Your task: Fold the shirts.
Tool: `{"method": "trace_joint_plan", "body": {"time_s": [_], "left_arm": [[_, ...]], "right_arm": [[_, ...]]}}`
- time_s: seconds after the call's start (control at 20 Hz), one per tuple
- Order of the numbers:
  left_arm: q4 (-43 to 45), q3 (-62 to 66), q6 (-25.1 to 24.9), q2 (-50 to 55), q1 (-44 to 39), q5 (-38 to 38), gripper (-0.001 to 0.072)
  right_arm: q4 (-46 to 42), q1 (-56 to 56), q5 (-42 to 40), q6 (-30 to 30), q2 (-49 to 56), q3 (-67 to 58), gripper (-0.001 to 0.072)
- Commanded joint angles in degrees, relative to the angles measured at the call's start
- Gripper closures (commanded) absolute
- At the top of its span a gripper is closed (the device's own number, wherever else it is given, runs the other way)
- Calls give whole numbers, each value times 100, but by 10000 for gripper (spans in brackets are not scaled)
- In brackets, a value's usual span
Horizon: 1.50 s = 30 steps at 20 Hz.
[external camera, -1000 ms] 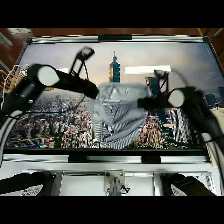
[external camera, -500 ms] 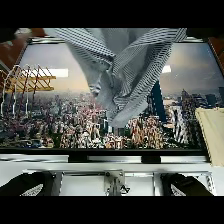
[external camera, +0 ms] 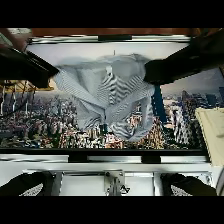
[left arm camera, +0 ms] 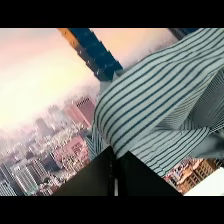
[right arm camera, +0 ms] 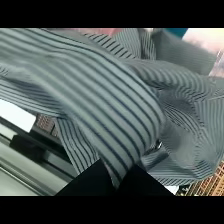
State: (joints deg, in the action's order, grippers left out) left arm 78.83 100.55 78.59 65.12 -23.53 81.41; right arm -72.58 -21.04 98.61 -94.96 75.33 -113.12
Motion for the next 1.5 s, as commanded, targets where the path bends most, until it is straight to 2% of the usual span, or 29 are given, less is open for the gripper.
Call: {"method": "trace_joint_plan", "body": {"time_s": [0.0, 0.15, 0.45, 0.5, 0.55, 0.7, 0.75, 1.0, 1.1, 1.25, 1.35, 1.4, 1.45], "left_arm": [[13, -824, -11, 514, 44, 155, 649], [4, -1237, 17, 1045, 212, 76, 649], [-903, -1471, -140, 1886, 243, -444, 647], [-883, -1471, -142, 1958, 243, -540, 625], [-817, -1471, -140, 2006, 258, -584, 555], [-649, -1453, -144, 2026, 398, -592, 249], [-599, -1401, -149, 1974, 490, -590, 194], [-173, -420, -146, 1248, 1263, -520, 148], [22, 0, -138, 868, 1709, -476, 15], [74, 28, 129, 487, 2673, -85, 21], [184, -201, 146, 455, 3158, 332, 67], [442, -452, 144, 435, 3259, 420, 122], [769, -831, 144, 398, 3281, 439, 133]], "right_arm": [[-629, -444, 498, -24, 872, 306, 641], [-1263, -557, 529, 118, 1394, 660, 641], [-1202, -555, -214, 109, 1690, 802, 641], [-1207, -555, -269, 111, 1690, 802, 641], [-1198, -557, -267, 111, 1690, 802, 641], [-1198, -557, -273, 111, 1690, 802, 641], [-1193, -557, -286, 111, 1690, 802, 641], [-1178, -557, -262, 116, 1690, 802, 641], [-1178, -557, -264, 122, 1690, 802, 641], [-1178, -557, -264, 199, 1690, 802, 641], [-1178, -557, -264, 247, 1690, 802, 641], [-1178, -557, -262, 247, 1690, 802, 641], [-1178, -557, -260, 247, 1690, 802, 641]]}}
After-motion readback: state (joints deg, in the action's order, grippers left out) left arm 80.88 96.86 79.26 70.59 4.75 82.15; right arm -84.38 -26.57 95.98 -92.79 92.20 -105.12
